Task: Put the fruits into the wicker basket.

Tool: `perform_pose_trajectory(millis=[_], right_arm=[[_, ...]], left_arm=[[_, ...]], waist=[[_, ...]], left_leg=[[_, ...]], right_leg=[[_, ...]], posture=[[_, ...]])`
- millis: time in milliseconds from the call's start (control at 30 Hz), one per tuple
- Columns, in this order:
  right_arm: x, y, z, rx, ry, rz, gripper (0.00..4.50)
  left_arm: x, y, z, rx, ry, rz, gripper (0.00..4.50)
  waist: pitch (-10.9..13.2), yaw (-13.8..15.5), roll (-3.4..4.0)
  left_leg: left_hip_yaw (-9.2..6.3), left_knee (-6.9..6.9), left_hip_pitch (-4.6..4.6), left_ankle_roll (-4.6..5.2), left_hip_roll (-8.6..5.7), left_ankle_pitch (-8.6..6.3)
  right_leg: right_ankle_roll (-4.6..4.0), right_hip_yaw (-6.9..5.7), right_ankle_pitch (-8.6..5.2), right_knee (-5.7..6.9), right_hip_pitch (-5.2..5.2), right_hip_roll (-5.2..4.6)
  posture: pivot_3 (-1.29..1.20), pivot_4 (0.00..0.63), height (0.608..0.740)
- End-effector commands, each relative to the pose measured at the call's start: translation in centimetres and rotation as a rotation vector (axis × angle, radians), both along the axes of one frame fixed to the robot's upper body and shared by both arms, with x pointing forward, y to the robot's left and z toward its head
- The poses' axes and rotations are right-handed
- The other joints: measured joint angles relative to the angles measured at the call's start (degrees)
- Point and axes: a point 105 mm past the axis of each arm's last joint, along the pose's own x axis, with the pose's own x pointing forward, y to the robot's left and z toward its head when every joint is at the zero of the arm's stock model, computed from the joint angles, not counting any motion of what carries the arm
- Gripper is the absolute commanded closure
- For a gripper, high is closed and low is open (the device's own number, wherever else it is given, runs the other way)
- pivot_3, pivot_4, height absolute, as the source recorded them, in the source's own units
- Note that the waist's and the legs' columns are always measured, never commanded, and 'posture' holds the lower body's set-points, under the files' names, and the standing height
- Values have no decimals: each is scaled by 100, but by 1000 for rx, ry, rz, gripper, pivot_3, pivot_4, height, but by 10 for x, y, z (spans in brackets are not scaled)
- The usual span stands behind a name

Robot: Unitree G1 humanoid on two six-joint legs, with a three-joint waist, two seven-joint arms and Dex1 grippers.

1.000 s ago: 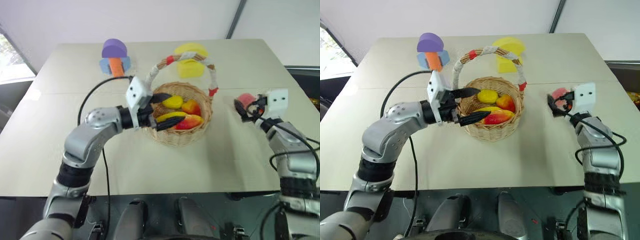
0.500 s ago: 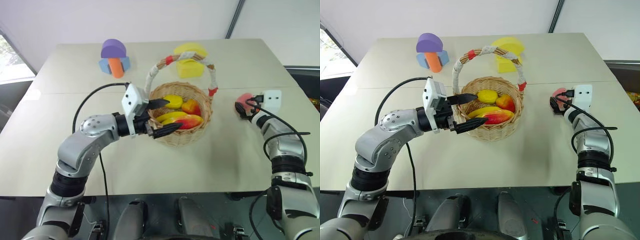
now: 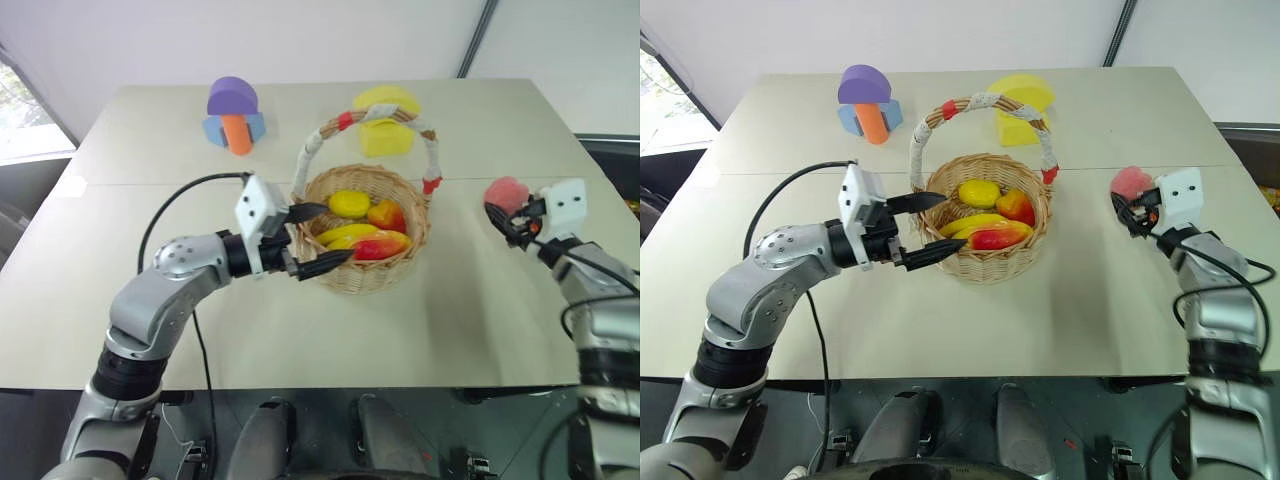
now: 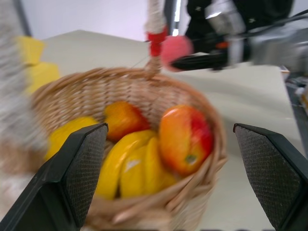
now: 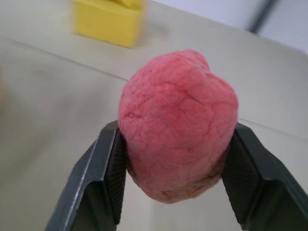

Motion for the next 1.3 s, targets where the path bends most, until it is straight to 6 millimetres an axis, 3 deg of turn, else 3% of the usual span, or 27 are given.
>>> perform_pose_trajectory(millis=[33,133,200,300,400,467,600,633,800,867,933,1000,1100,1300], right_arm=[[-42,58,37,15,-36,322,2273],[-58,95,43,48,-9,461,2273],[-55,115,40,46,4,484,2273],[-35,142,39,63,-22,463,2273],[-10,153,34,94,-22,388,2273],[-4,157,31,108,-13,377,2273],[-6,163,31,119,-12,407,447],[-6,162,35,111,-35,404,18],[-22,149,50,93,-103,451,18],[-39,140,53,132,-74,501,18],[-55,126,50,145,-20,531,18],[-54,109,42,116,11,464,18],[-33,86,35,124,7,312,18],[13,79,30,184,-66,165,18]], left_arm=[[1,21,9,-38,-38,29,0],[2,33,4,-44,-27,41,0],[2,37,2,-36,-29,44,0],[4,37,0,-25,-33,51,0],[0,33,2,-36,-39,44,0],[-2,30,2,-39,-42,41,0],[-7,24,3,-52,-44,35,0],[-8,24,3,-56,-45,37,0],[-9,24,2,-58,-42,47,0],[-9,26,1,-57,-36,49,0],[-9,27,0,-54,-30,48,0],[-8,27,-2,-52,-26,45,0],[-7,20,-1,-58,-25,17,0],[-7,13,1,-65,-30,-8,0]], waist=[[0,-48,0],[1,-60,-2],[0,-42,-2],[0,-25,-9],[0,-1,-9],[0,36,-10],[0,29,-9],[0,22,-9],[0,12,-9],[0,14,-9],[0,31,-9],[0,24,-10],[0,-18,-10],[0,-40,-7]], left_leg=[[0,0,4,0,4,0],[0,0,17,-3,9,2],[-6,0,29,-5,10,3],[-8,1,25,-6,8,3],[-12,0,6,-8,4,4],[-18,0,-4,-8,-2,4],[-23,-1,-16,-6,-7,2],[-22,-3,-16,-5,-8,1],[-23,-7,-13,-3,-5,1],[-24,-7,-10,-3,-3,0],[-26,-7,-8,-1,-3,0],[-27,-6,-7,3,-3,-3],[-18,-5,1,3,-3,-3],[-13,-6,10,-5,6,2]], right_leg=[[0,1,0,0,2,3],[1,0,0,4,12,6],[1,-1,0,4,25,6],[0,-3,0,2,24,4],[0,-3,0,2,2,-2],[-1,-6,0,1,-4,-9],[-1,-10,0,-16,-4,-16],[-1,-10,0,-20,-4,-16],[-1,-11,0,-20,-4,-12],[-1,-12,0,-20,1,-10],[-1,-14,0,-20,5,-10],[-1,-16,0,-23,12,-11],[1,-12,1,-28,17,-11],[0,-11,1,-12,12,3]], posture=[[0,150,740],[0,150,740],[0,150,740],[0,150,740],[0,150,740],[0,150,740],[0,150,740],[0,150,740],[0,150,740],[0,150,740],[0,150,740],[0,150,740],[0,150,740],[0,150,740]])
